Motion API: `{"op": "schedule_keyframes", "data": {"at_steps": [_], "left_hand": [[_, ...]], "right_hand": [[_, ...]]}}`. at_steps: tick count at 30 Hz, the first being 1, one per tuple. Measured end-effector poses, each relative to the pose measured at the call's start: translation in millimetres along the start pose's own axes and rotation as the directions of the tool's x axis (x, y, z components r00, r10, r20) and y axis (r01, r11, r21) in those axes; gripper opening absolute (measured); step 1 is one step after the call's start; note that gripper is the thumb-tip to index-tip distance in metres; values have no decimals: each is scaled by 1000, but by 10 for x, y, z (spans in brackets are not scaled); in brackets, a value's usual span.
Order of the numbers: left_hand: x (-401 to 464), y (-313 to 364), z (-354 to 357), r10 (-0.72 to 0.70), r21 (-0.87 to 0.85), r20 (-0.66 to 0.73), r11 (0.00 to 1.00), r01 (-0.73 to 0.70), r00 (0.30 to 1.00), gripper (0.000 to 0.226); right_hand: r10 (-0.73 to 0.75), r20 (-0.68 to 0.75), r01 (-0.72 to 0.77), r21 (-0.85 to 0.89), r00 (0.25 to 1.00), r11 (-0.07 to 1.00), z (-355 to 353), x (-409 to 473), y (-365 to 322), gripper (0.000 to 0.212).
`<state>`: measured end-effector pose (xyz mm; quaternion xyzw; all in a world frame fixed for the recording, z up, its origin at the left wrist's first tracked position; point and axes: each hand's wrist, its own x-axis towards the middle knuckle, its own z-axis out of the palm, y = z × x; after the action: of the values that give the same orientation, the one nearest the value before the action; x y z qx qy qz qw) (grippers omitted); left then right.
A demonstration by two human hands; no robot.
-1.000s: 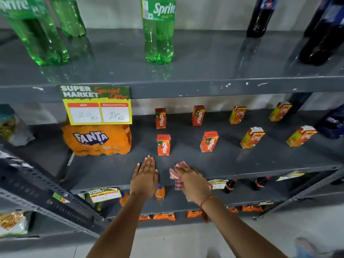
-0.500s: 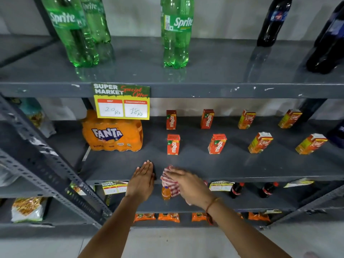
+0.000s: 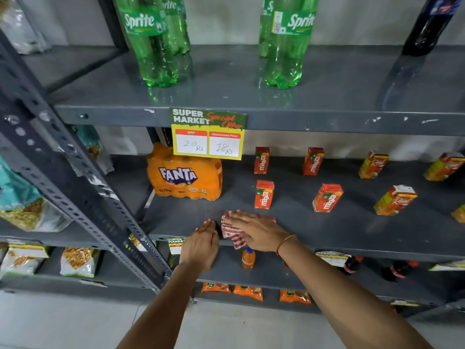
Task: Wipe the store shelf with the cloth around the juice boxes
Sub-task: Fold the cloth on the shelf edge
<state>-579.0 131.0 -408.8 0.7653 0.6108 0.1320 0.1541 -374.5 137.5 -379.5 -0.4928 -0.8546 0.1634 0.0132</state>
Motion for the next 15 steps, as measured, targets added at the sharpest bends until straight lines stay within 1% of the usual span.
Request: {"op": "schedule_keyframes", "data": {"at_steps": [3,4,5,6,7,8,9,10,12,13,15], "left_hand": [[47,128,-114,-67,1,-86,998,68,994,29],[56,176,-140,-93,-7,-116,996,93,989,30],[59,222,-156,-134,-44,-139,991,129,981,34],[63,270,-164,-187,-100,-147,980,174,971,39],[72,312,-157,-246,-157,-135,962,225,960,45],[86,350,-141,-300,-207,-104,939,275,948,51],[106,387,-127,-347,-246,-60,914,323,936,56],[131,414,-107,-384,-275,-10,889,367,923,59],[159,461,-66,-433,-308,76,846,434,898,57],[156,484,-46,-447,-324,100,830,454,889,53],[113,539,-17,-452,-362,119,809,463,884,40]], "right_hand": [[75,-117,-69,52,990,996,-144,-172,31,69],[132,-175,-117,92,976,989,-160,-231,52,63],[210,-257,-176,149,943,973,-149,-284,78,56],[304,-358,-239,214,883,947,-118,-333,115,49],[407,-441,-311,274,800,910,-65,-371,169,42],[497,-482,-386,316,721,867,-22,-413,211,38],[569,-475,-456,341,671,822,25,-450,255,40],[623,-428,-511,356,655,782,67,-485,280,46],[689,-307,-575,388,656,720,159,-525,285,62],[699,-275,-587,391,660,708,201,-529,273,65],[687,-255,-576,392,681,717,259,-517,226,62]]}}
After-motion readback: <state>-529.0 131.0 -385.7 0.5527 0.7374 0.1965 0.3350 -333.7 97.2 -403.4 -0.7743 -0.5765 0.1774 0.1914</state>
